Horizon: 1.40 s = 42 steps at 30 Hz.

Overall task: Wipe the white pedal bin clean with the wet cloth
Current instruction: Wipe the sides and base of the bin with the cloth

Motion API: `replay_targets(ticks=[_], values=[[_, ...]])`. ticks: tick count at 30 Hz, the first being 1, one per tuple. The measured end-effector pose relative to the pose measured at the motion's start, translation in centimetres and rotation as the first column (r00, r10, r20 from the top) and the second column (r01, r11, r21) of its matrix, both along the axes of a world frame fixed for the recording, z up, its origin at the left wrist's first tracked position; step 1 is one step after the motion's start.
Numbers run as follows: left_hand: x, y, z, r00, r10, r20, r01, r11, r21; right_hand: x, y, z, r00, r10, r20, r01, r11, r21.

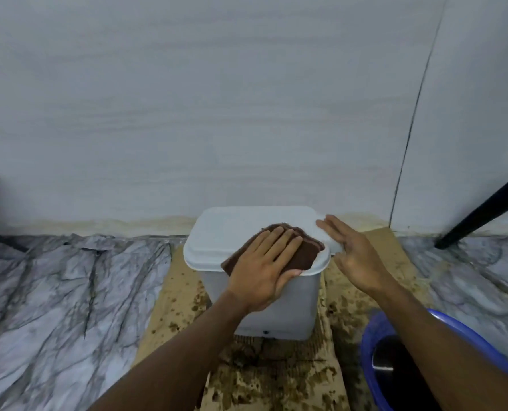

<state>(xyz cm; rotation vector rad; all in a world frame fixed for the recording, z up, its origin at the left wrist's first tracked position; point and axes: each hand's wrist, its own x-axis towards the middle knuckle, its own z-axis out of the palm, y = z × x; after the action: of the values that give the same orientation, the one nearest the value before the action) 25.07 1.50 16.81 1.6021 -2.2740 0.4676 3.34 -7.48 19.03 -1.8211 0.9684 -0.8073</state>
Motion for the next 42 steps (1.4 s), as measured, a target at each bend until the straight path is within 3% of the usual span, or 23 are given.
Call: replay_targets(ticks=[2, 6, 8, 10, 12, 16, 20, 24, 30, 34, 37, 40, 42], values=[[1.5, 0.4, 0.1, 1.0, -0.021, -0.017, 0.021, 1.0, 0.001, 0.3, 0.1, -0.1, 1.0, -0.023, 0.008, 0.024, 0.999, -0.03], [4.4, 1.1, 3.0, 0.949, 0.075, -0.307, -0.095, 0.994, -0.049, 1.0, 0.4, -0.3, 0.998, -0.054, 0.036, 0.058, 0.993, -0.106], [6.5, -0.2, 4.7, 0.9, 0.218, -0.377, -0.191, 0.976, 0.11, 1.4, 0.8, -0.3, 0.994, -0.087, 0.059, 0.092, 0.991, -0.1], [9.1, -2.5, 5.8, 0.833, 0.421, -0.359, -0.285, 0.883, 0.373, 1.7, 1.4, -0.4, 0.991, -0.11, 0.08, 0.118, 0.989, -0.094], [10.9, -4.2, 6.3, 0.812, 0.502, -0.296, -0.306, 0.8, 0.516, 1.7, 1.6, -0.6, 0.99, -0.13, 0.057, 0.136, 0.984, -0.113], [11.9, -5.9, 6.4, 0.806, 0.513, -0.294, -0.308, 0.789, 0.532, 2.3, 2.8, 0.3, 0.976, -0.153, -0.154, 0.107, 0.957, -0.27], [12.2, -6.6, 6.6, 0.762, 0.553, -0.336, -0.314, 0.77, 0.555, 4.6, 3.7, -0.6, 0.837, -0.18, -0.518, -0.094, 0.884, -0.458], [12.8, -6.1, 6.4, 0.754, 0.559, -0.345, -0.315, 0.768, 0.557, 4.4, 1.7, -2.4, 0.901, -0.199, -0.385, -0.095, 0.776, -0.624], [12.2, -3.9, 6.4, 0.737, 0.625, -0.258, -0.431, 0.728, 0.534, 3.1, -2.8, -0.3, 0.883, 0.031, -0.468, -0.278, 0.839, -0.468], [10.6, -1.5, 5.3, 0.692, 0.66, -0.29, -0.503, 0.731, 0.461, 2.9, -5.3, 1.0, 0.718, -0.205, -0.665, -0.291, 0.78, -0.554], [8.8, -0.3, 4.5, 0.664, 0.661, -0.349, -0.514, 0.742, 0.43, 2.9, -5.9, 2.1, 0.616, -0.272, -0.739, -0.251, 0.821, -0.512], [9.2, 0.1, 4.1, 0.643, 0.609, -0.465, -0.395, 0.784, 0.48, 3.9, -3.4, 2.4, 0.672, -0.167, -0.721, -0.21, 0.891, -0.402], [9.6, 0.3, 4.3, 0.563, 0.576, -0.593, -0.296, 0.81, 0.506, 4.8, -0.4, 1.7, 0.712, -0.125, -0.691, -0.196, 0.909, -0.367]])
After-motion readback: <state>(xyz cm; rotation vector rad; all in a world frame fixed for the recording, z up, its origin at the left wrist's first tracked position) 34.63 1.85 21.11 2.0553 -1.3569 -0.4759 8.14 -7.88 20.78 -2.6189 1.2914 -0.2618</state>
